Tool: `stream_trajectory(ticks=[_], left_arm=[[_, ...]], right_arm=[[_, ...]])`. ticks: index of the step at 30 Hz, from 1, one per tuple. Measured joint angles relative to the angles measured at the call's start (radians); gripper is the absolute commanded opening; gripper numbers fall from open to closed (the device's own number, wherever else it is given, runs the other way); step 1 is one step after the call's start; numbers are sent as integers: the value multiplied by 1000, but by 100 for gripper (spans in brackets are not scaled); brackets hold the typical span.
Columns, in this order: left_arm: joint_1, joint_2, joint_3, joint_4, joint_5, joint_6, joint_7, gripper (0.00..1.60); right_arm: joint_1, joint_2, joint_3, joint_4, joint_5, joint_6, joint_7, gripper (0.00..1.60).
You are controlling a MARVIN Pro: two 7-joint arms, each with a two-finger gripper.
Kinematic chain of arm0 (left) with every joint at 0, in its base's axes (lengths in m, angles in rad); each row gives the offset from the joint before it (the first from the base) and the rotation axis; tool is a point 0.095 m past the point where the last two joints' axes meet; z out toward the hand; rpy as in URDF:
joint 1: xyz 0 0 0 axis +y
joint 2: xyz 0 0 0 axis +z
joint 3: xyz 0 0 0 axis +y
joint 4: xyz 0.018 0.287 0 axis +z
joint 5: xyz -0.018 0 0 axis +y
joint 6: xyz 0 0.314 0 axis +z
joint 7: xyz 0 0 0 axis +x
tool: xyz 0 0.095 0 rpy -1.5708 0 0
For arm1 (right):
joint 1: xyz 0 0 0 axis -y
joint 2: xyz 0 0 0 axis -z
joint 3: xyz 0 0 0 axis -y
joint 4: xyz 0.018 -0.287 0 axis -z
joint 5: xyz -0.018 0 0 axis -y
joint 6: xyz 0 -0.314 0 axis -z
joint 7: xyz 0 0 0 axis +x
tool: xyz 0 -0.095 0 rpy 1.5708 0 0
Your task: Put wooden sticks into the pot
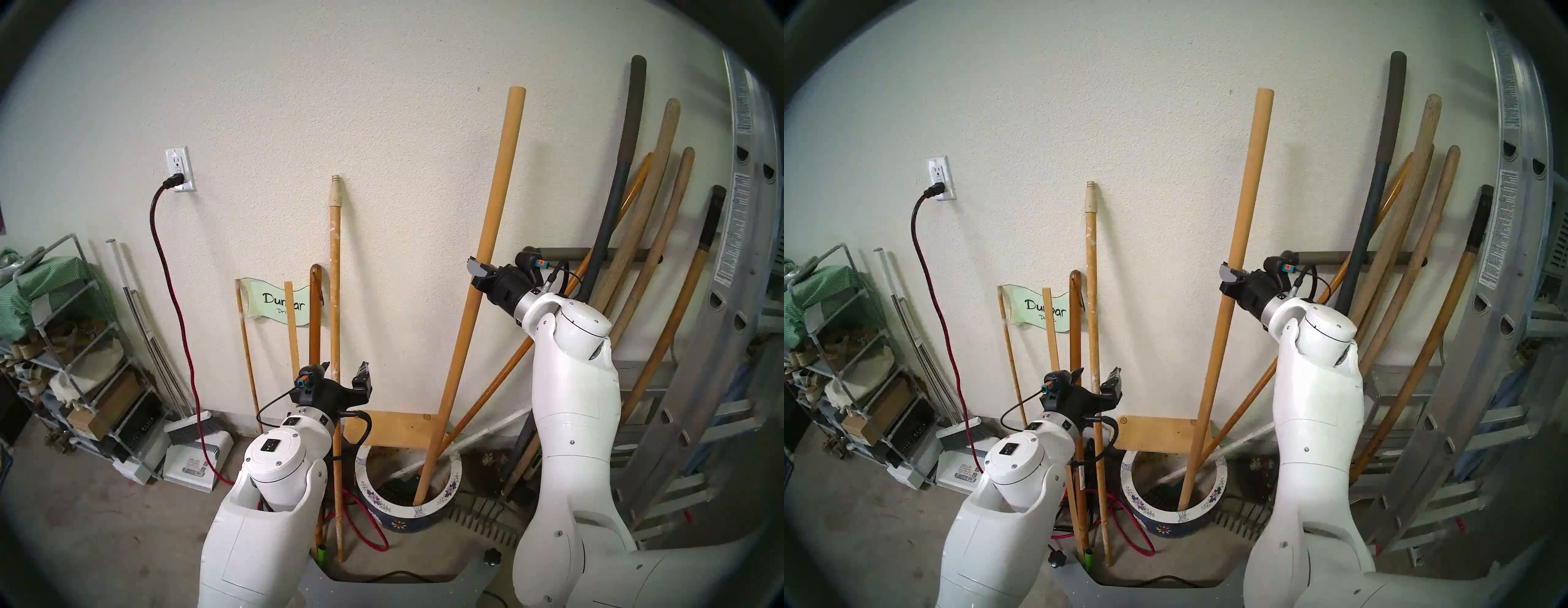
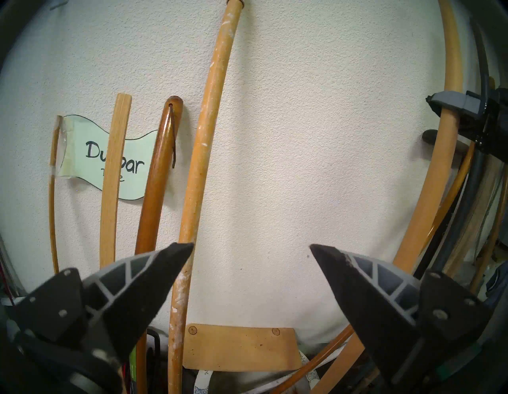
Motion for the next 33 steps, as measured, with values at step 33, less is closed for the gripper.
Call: stream_trajectory(ticks=[33], left_arm=[[0,0,0,0,0,0,0,160]], right_arm=[[75,22,-15,328,-21,-116,-17,0]])
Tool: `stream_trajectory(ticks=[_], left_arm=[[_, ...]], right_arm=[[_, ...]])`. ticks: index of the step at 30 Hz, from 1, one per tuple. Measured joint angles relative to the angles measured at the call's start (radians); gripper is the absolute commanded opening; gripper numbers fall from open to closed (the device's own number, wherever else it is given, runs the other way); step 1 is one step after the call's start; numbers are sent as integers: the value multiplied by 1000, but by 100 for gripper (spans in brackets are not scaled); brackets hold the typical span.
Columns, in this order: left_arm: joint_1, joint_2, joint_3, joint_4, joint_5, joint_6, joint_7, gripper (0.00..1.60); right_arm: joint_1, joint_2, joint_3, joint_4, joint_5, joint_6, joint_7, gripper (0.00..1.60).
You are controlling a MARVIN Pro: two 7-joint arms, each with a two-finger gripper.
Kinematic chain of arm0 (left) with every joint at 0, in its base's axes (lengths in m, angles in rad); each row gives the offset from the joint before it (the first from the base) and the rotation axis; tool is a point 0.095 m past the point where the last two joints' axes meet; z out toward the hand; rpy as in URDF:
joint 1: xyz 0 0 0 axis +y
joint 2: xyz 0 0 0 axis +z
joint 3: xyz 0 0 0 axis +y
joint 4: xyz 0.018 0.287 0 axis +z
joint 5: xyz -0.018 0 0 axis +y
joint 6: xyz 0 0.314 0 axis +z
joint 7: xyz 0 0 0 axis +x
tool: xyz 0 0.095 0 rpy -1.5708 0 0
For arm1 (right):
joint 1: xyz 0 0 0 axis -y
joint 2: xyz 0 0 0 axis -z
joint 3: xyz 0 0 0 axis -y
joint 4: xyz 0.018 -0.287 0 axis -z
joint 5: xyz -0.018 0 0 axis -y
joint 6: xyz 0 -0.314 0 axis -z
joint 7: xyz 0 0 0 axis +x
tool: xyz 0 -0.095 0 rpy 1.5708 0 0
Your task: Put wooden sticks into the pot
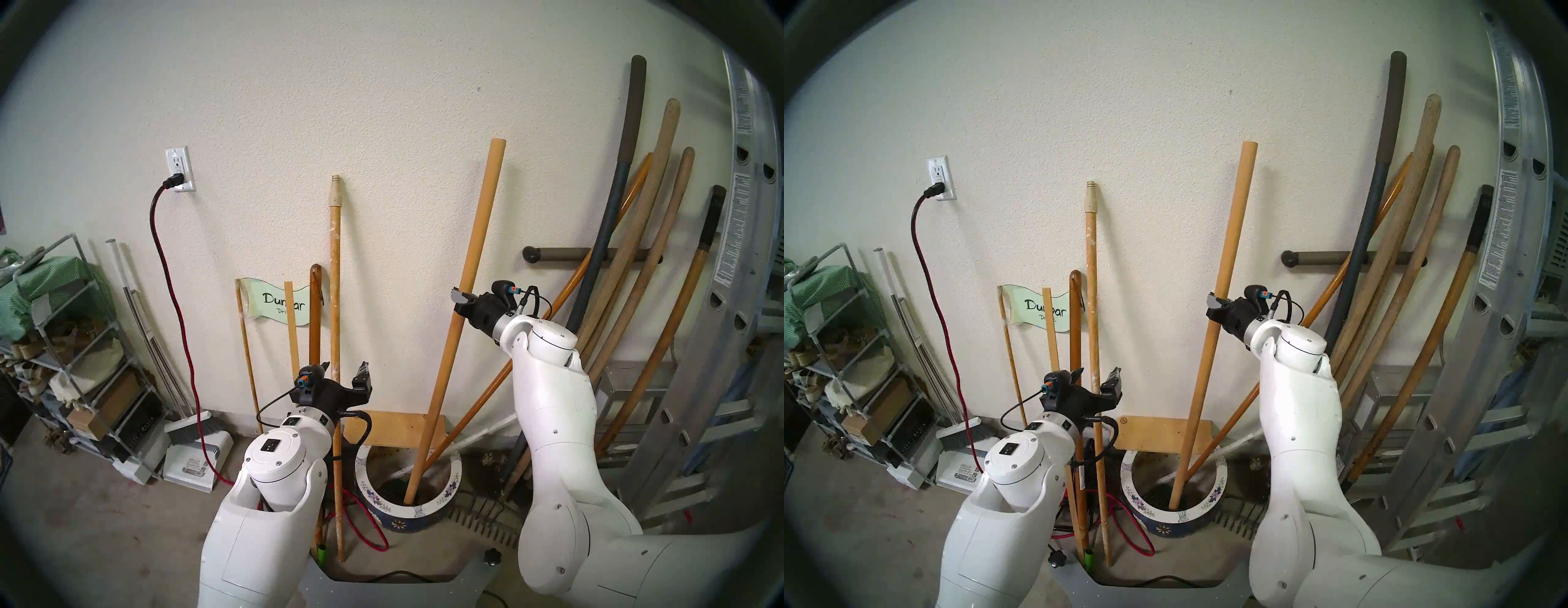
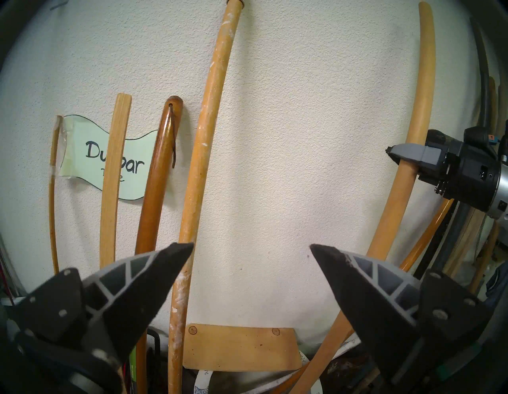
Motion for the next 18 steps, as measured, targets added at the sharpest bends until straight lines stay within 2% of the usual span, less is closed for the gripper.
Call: stream_trajectory(ticks=[18], left_arm=[[0,0,0,0,0,0,0,160]], right_arm=[[38,13,-14,133,-16,-66,-5,0]])
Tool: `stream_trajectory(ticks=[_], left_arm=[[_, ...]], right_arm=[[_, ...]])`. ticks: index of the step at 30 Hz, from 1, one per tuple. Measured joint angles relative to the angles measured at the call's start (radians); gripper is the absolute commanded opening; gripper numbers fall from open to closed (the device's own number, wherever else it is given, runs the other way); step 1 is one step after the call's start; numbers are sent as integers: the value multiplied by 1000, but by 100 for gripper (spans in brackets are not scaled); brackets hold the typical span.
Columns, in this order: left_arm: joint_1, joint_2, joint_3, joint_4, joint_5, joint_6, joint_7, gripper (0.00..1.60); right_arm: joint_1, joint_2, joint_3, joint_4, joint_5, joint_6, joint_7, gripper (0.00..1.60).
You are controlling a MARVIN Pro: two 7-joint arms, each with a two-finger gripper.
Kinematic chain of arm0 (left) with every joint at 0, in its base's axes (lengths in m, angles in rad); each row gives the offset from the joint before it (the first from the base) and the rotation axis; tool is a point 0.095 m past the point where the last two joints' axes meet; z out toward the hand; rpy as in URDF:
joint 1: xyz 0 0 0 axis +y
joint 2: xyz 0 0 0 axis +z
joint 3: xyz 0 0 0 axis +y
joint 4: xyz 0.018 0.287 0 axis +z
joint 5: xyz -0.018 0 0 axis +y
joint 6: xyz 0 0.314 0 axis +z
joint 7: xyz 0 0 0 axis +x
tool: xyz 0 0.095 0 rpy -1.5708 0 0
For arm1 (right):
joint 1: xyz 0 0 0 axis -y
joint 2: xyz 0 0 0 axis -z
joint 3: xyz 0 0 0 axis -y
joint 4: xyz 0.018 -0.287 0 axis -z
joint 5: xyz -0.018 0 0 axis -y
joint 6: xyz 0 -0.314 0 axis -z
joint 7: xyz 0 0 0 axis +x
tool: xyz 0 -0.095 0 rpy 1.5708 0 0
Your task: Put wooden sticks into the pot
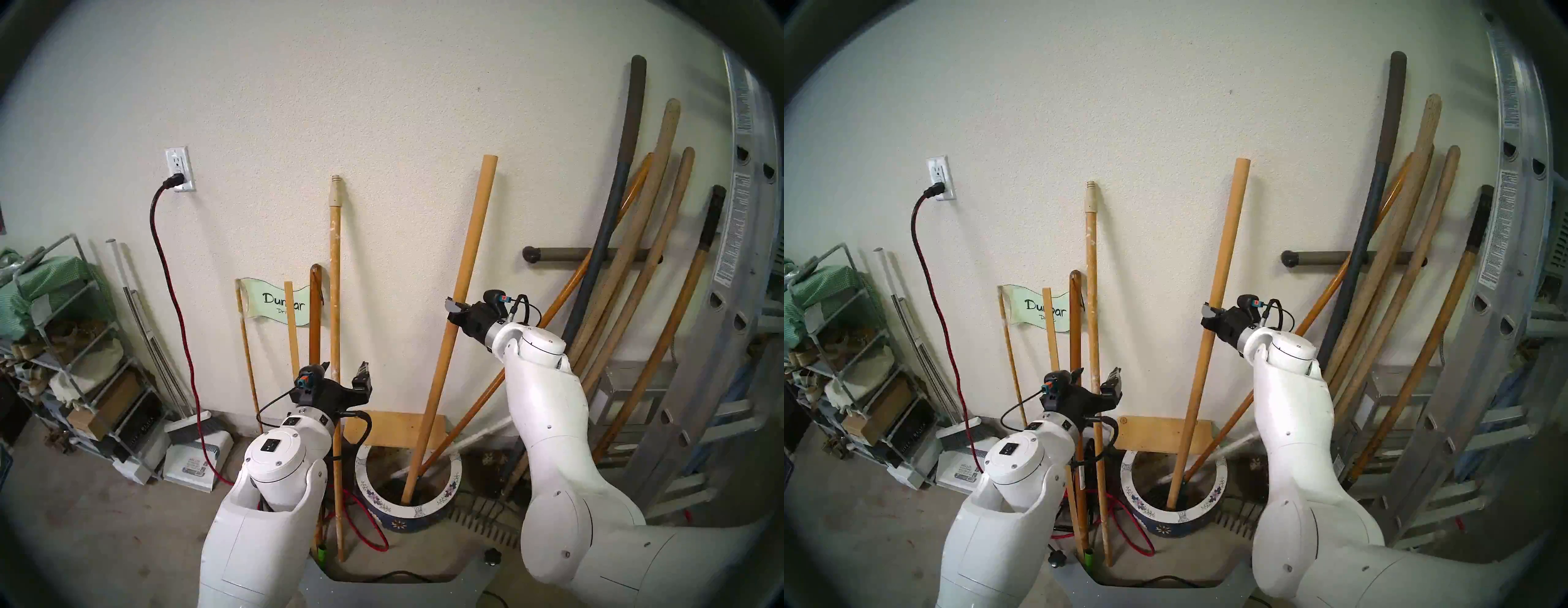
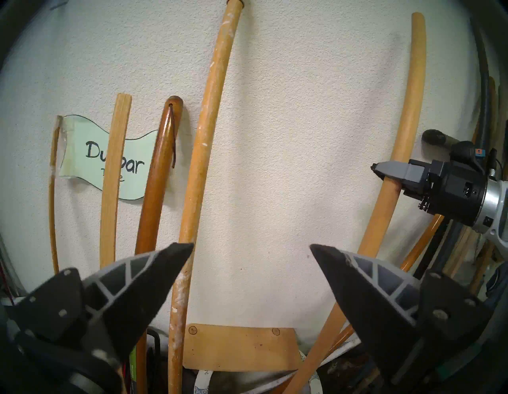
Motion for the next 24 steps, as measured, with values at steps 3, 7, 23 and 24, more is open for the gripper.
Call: stream_trajectory(ticks=[3,7,23,24], left_arm=[[0,0,0,0,0,0,0,160],[0,0,0,0,0,0,0,160],[0,0,0,0,0,0,0,160],[0,0,0,0,0,0,0,160]], right_arm=[[5,2,-3,19,-5,-10,-1,0],[13,4,-6,52,-11,-25,-5,0],[61,19,-26,229,-42,-100,-20,0],[66,20,-29,242,-45,-105,-20,0]])
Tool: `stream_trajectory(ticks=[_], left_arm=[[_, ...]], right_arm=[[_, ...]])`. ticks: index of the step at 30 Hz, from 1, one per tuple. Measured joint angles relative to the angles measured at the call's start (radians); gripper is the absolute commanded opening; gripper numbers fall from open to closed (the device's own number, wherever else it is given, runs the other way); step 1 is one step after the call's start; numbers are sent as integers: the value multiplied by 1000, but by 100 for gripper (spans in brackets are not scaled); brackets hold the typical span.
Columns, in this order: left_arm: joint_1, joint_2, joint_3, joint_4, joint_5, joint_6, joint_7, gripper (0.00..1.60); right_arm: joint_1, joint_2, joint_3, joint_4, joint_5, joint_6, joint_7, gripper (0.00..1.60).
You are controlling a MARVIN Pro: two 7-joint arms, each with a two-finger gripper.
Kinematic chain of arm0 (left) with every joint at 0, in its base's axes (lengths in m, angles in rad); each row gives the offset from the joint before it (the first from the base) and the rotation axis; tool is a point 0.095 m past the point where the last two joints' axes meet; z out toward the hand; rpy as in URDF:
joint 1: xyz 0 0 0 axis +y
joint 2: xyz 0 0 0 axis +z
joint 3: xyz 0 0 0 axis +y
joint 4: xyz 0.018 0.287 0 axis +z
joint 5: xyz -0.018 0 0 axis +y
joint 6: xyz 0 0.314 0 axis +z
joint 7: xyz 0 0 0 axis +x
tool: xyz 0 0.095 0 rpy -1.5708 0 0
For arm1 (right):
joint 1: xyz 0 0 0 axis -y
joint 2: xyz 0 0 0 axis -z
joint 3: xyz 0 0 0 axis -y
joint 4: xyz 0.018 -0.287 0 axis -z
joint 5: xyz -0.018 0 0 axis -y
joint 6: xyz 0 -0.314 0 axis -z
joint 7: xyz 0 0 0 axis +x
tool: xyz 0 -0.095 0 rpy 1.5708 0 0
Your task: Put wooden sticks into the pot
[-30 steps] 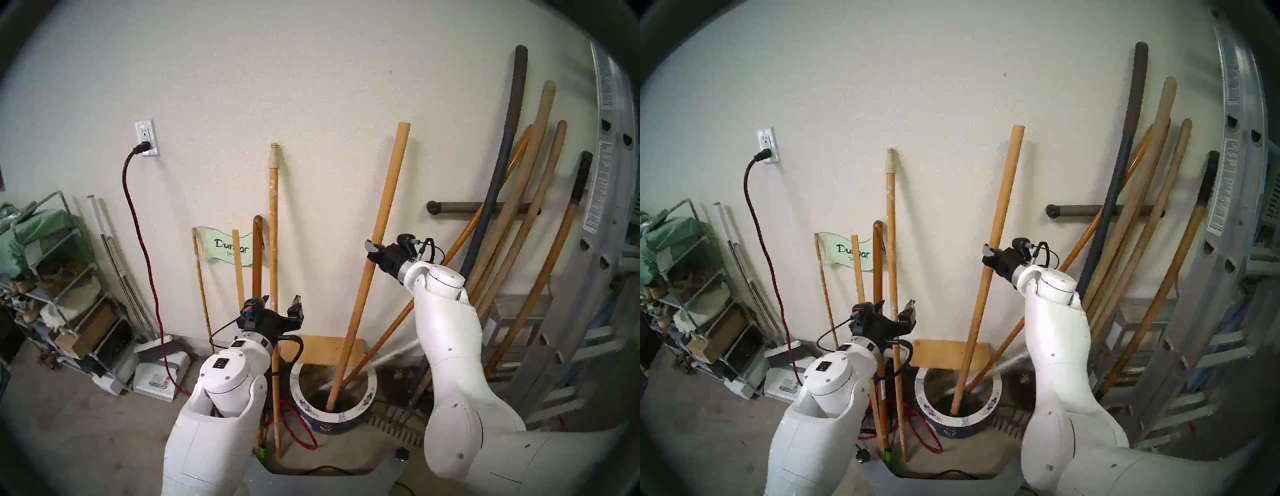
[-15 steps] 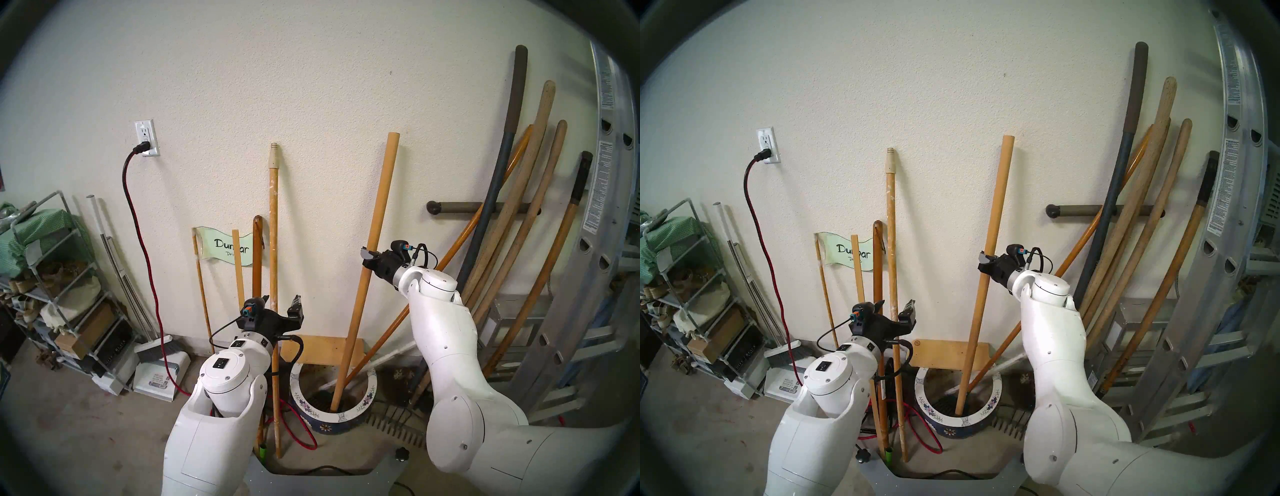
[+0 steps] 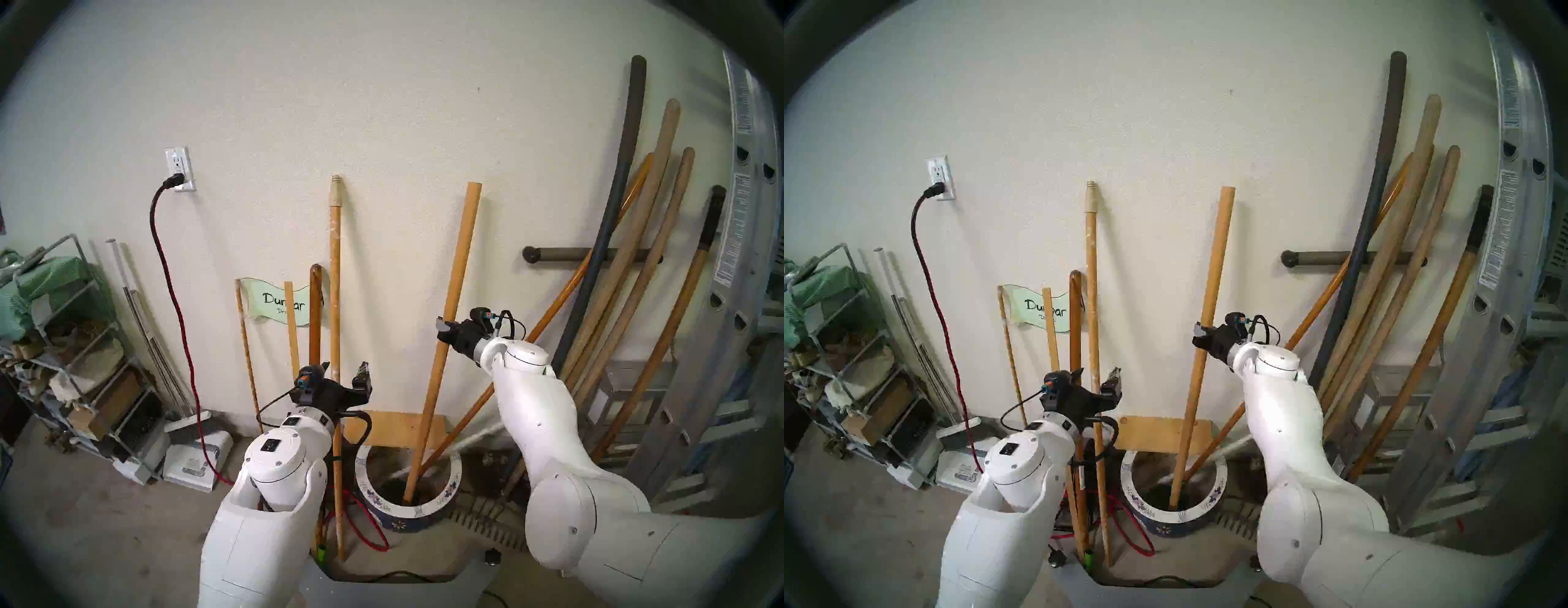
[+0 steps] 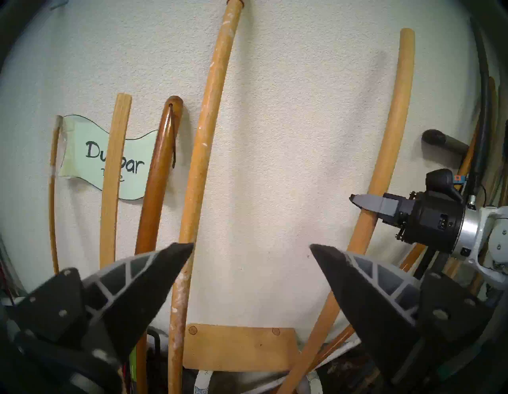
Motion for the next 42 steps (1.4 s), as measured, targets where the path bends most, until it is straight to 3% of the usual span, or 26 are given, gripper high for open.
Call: stream_trajectory(ticks=[12,42], left_arm=[[0,0,0,0,0,0,0,160],[0,0,0,0,0,0,0,160]], right_arm=[[61,8,-16,128,-25,-53,-12,0],[313,27,-25,578,-67,-242,-110,0]])
